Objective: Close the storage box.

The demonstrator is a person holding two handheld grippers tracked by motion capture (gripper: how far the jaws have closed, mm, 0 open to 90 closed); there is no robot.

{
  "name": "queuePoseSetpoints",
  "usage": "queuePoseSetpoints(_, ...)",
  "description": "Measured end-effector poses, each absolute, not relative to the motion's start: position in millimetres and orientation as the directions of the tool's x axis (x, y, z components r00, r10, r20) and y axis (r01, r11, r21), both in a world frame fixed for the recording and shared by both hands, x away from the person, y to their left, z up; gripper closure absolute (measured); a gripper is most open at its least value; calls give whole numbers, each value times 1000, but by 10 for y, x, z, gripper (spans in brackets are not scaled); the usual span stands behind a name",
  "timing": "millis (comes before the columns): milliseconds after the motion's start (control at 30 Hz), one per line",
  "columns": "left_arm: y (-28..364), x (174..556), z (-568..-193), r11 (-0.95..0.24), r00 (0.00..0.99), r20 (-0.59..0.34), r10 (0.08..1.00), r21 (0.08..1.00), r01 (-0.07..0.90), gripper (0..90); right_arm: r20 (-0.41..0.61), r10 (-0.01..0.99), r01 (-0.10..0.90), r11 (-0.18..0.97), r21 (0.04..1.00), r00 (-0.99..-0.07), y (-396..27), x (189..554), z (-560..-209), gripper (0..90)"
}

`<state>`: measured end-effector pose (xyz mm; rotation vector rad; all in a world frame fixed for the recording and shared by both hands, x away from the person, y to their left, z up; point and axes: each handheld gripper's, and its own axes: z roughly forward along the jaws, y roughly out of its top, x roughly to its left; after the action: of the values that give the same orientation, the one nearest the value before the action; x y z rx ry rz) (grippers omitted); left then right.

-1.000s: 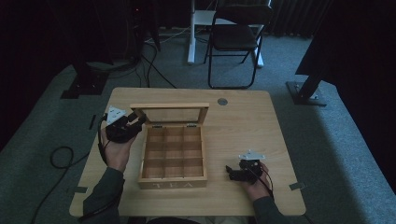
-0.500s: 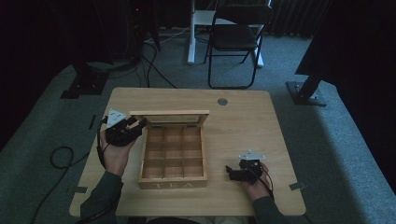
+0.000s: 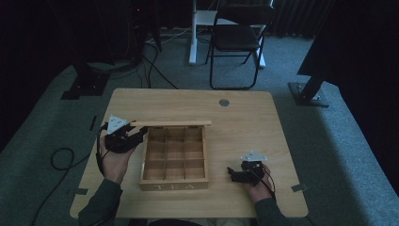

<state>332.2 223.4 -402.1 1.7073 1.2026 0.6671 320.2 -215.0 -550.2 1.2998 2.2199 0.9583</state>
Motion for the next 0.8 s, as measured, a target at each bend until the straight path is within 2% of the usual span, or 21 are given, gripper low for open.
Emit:
queuePoseSetpoints(600,2163,3163,-3977,-121,402,-59,913,904,409,456,5,871,601,335,726,-492,-2150,3202,-5502,132)
queuePoseSetpoints(800,2180,3093,-3949,-94,401,-88,912,906,412,463,5,871,601,335,726,-492,-2150,3202,-5502,132)
